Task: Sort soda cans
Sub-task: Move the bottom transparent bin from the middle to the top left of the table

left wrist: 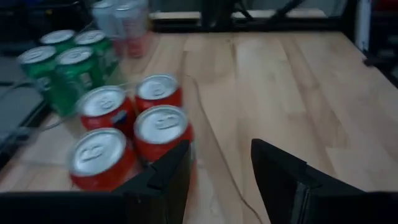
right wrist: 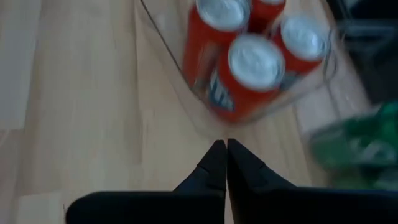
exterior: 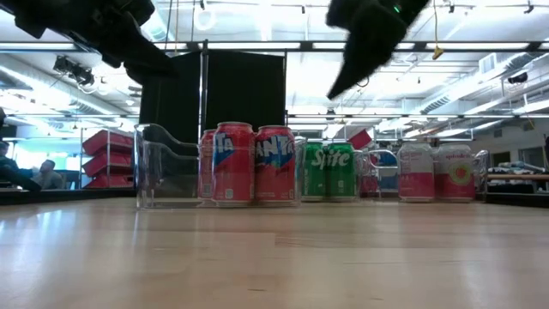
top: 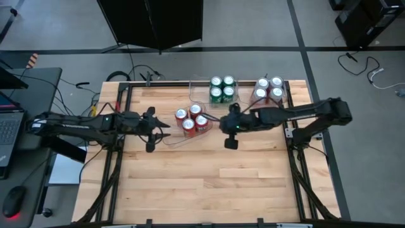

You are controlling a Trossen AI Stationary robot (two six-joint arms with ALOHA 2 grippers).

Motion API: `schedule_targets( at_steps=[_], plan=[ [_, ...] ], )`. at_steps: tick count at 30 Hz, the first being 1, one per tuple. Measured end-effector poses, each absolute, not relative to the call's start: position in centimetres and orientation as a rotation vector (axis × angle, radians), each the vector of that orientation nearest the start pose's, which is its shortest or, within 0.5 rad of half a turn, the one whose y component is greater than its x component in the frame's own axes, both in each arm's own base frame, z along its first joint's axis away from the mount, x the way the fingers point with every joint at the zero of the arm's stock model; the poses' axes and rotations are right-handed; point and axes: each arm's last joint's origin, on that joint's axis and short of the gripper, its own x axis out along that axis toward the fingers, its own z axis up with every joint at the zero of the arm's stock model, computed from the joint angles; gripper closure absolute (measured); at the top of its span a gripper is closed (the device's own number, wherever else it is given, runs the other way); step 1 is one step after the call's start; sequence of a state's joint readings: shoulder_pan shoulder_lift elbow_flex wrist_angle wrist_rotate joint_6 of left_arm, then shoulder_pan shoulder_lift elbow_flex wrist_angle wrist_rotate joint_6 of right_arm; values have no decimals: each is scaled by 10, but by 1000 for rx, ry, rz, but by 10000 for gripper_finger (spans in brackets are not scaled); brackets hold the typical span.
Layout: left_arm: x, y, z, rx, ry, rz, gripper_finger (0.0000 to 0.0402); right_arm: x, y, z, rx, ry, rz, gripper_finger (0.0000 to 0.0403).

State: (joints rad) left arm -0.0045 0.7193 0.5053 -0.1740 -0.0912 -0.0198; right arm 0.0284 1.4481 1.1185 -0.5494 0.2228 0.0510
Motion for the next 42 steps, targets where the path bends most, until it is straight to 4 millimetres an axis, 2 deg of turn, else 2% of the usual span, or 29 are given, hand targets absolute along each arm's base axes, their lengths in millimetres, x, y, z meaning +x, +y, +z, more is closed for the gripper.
schedule_targets(
  at_steps=[3, 6, 11, 17, 21, 26, 35, 42],
  plan=[
    [170, -5, 244, 49, 396, 41, 230, 289, 2, 247, -13, 854, -224, 403],
    [179, -13, 240, 85, 404, -5, 230, 288, 0, 224, 34, 803, -246, 403],
    [197, -27, 231, 125, 397, -75, 230, 299, -13, 187, 94, 728, -311, 403],
    [213, -43, 213, 137, 447, -135, 230, 313, -30, 157, 108, 738, -436, 403],
    [224, -51, 199, 122, 479, -149, 230, 324, -33, 147, 132, 678, -424, 403],
    [235, -55, 182, 133, 522, -79, 230, 340, -34, 141, 165, 594, -379, 403],
    [243, -52, 165, 187, 569, 78, 230, 389, -37, 120, 168, 551, -321, 403],
    [245, -49, 154, 223, 609, 223, 230, 411, -39, 130, 122, 511, -301, 403]
  ],
)
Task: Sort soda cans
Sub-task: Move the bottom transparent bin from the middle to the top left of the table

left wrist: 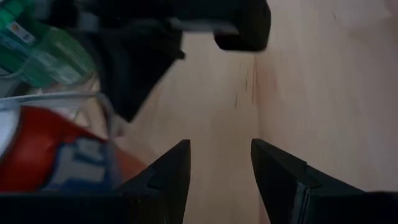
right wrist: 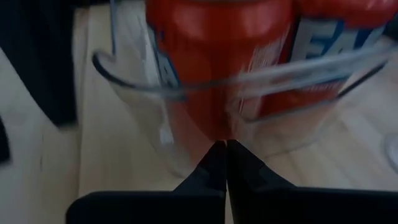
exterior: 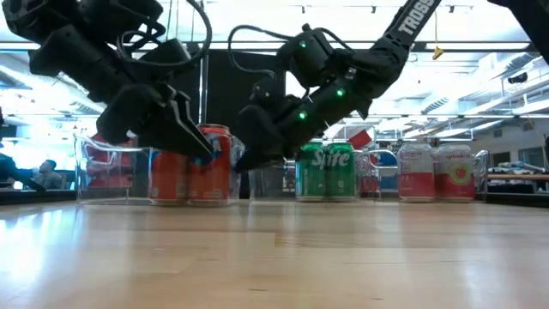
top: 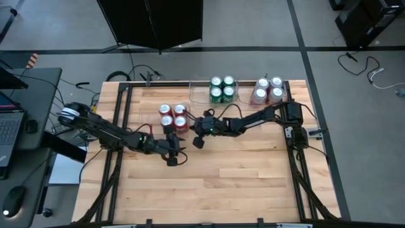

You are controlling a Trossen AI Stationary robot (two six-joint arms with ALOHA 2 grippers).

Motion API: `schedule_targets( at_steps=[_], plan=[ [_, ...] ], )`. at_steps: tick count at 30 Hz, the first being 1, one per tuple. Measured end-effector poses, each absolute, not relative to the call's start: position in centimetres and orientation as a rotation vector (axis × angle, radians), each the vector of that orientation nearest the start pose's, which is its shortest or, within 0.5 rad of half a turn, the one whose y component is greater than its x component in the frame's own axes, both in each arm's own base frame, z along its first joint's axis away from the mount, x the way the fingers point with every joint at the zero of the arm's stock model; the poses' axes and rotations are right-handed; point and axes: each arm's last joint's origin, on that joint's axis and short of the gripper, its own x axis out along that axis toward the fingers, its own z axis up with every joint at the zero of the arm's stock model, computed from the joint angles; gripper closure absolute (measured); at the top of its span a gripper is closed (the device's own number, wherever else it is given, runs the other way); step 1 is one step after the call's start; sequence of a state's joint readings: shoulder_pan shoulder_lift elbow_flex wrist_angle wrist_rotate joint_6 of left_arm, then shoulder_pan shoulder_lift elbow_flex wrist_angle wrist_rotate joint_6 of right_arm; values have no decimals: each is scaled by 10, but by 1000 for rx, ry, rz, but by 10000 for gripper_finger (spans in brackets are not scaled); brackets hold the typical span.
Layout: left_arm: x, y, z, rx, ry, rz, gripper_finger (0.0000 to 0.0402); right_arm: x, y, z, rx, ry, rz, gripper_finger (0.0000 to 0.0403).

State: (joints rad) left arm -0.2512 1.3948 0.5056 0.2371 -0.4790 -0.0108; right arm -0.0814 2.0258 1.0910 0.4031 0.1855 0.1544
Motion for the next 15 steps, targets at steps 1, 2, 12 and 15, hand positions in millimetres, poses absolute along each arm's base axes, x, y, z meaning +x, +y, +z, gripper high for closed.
schedule_targets(
  at_steps=[1, 2, 12, 15],
  plan=[
    [245, -49, 153, 225, 615, 223, 230, 413, -41, 133, 123, 501, -305, 403],
    [245, -49, 152, 225, 620, 223, 230, 415, -43, 136, 125, 490, -307, 403],
    [246, -43, 138, 317, 658, 453, 231, 402, -39, 175, 53, 573, -276, 403],
    [245, -39, 136, 339, 681, 494, 243, 388, -27, 196, 22, 608, -279, 403]
  ],
)
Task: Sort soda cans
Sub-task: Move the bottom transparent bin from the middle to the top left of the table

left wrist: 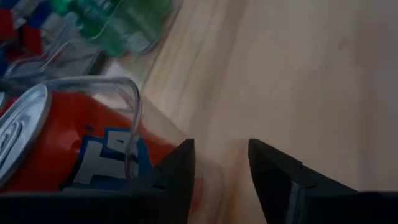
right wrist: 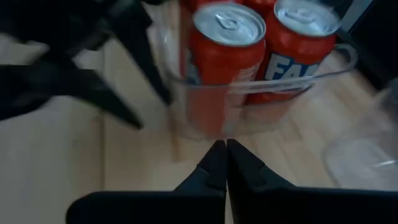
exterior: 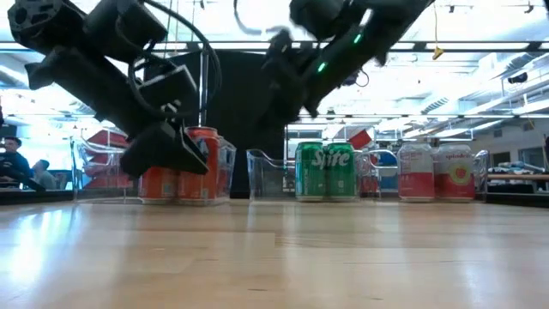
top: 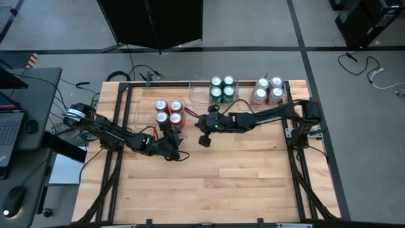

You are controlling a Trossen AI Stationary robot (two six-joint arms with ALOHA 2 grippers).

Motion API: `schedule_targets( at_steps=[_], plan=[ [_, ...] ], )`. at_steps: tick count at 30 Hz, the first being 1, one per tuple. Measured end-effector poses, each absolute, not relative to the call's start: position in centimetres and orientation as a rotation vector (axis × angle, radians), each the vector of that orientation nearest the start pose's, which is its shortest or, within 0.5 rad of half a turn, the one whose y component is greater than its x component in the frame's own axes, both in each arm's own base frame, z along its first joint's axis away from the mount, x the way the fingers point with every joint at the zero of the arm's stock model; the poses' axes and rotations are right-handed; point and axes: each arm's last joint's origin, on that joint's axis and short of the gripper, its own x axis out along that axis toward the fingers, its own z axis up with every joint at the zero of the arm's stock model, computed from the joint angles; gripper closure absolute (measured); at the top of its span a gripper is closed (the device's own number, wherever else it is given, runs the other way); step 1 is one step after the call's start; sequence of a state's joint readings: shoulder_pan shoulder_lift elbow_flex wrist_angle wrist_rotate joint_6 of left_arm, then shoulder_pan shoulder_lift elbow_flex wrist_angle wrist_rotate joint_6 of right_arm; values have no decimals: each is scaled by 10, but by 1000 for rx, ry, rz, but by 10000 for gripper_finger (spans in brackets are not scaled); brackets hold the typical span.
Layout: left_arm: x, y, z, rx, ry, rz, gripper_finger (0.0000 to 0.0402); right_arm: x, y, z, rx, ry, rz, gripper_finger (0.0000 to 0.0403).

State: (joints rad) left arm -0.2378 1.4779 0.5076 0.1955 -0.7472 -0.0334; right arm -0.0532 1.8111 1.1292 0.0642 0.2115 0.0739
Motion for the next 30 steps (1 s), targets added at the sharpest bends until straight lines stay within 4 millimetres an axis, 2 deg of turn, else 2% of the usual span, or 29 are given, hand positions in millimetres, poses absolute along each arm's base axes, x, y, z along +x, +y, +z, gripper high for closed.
schedule_targets(
  at_steps=[6, 10, 14, 17, 20, 23, 26, 30],
  plan=[
    [244, -26, 135, 383, 710, 580, 304, 360, -5, 233, -18, 572, -276, 403],
    [246, -18, 136, 408, 722, 597, 351, 344, 4, 242, -26, 545, -269, 403],
    [243, -18, 149, 382, 730, 566, 394, 331, 8, 240, -17, 550, -261, 403],
    [239, -19, 164, 288, 772, 540, 395, 323, 8, 235, 2, 560, -267, 403],
    [230, -19, 169, 147, 884, 520, 397, 318, 8, 228, 21, 577, -275, 403],
    [216, -20, 164, 24, 1041, 513, 399, 315, 8, 220, 35, 598, -281, 403],
    [202, -18, 154, -1, 1133, 583, 400, 313, 8, 215, 47, 609, -287, 403],
    [190, -10, 142, 24, 1124, 715, 400, 312, 9, 212, 47, 600, -282, 403]
  ],
)
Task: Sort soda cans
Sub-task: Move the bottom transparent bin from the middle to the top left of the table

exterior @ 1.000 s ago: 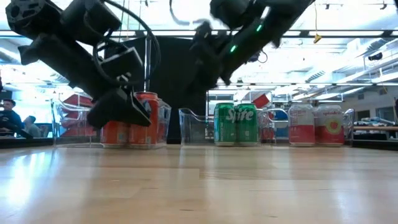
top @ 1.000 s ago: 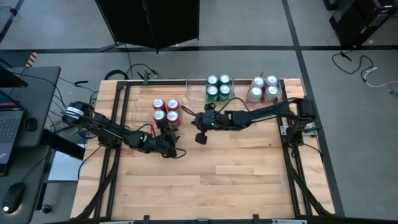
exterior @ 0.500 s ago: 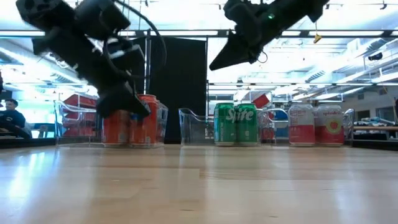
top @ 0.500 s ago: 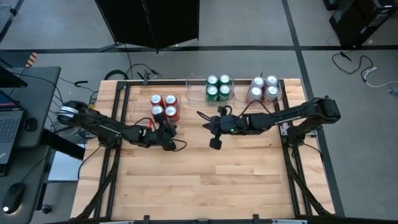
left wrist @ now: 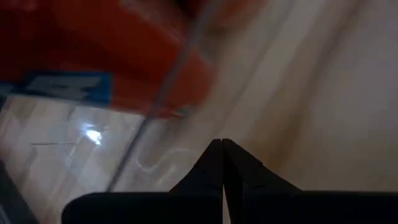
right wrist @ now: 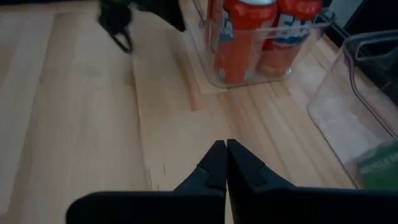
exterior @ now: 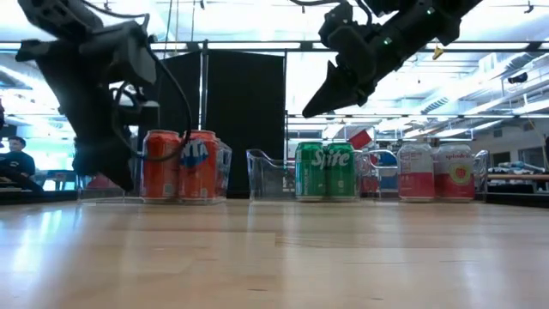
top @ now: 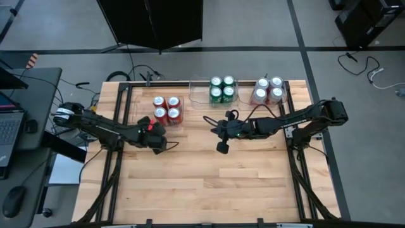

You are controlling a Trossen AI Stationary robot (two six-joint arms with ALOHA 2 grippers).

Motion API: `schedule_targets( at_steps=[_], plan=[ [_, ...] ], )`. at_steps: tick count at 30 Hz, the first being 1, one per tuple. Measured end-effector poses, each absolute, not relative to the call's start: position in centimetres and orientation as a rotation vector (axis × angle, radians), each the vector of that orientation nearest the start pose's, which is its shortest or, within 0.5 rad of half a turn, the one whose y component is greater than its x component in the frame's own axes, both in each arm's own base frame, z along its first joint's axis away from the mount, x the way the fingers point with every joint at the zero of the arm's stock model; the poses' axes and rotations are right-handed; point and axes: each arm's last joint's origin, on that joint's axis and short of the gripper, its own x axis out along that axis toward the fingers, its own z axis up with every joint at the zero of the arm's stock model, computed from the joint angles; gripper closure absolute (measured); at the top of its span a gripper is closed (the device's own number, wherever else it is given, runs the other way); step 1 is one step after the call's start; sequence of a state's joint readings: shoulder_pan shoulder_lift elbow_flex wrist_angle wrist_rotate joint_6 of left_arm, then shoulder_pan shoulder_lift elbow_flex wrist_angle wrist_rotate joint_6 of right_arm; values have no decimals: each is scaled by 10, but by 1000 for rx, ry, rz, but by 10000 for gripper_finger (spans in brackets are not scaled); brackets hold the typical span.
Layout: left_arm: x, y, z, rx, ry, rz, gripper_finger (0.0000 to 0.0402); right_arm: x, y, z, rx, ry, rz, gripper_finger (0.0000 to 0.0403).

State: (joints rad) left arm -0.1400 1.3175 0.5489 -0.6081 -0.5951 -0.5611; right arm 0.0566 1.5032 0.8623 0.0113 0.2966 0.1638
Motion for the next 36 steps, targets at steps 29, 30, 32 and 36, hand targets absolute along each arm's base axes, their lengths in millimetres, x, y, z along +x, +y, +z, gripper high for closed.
schedule_targets(
  at_steps=[29, 30, 32, 36],
  plan=[
    [195, 75, 127, 12, 911, 802, 401, 311, 9, 211, 19, 603, -273, 403],
    [196, 75, 127, 5, 894, 789, 401, 311, 9, 211, 19, 603, -273, 403],
    [198, 76, 128, 13, 870, 779, 401, 311, 9, 211, 19, 603, -273, 403],
    [202, 77, 131, 13, 816, 775, 401, 311, 9, 211, 6, 605, -269, 403]
  ],
)
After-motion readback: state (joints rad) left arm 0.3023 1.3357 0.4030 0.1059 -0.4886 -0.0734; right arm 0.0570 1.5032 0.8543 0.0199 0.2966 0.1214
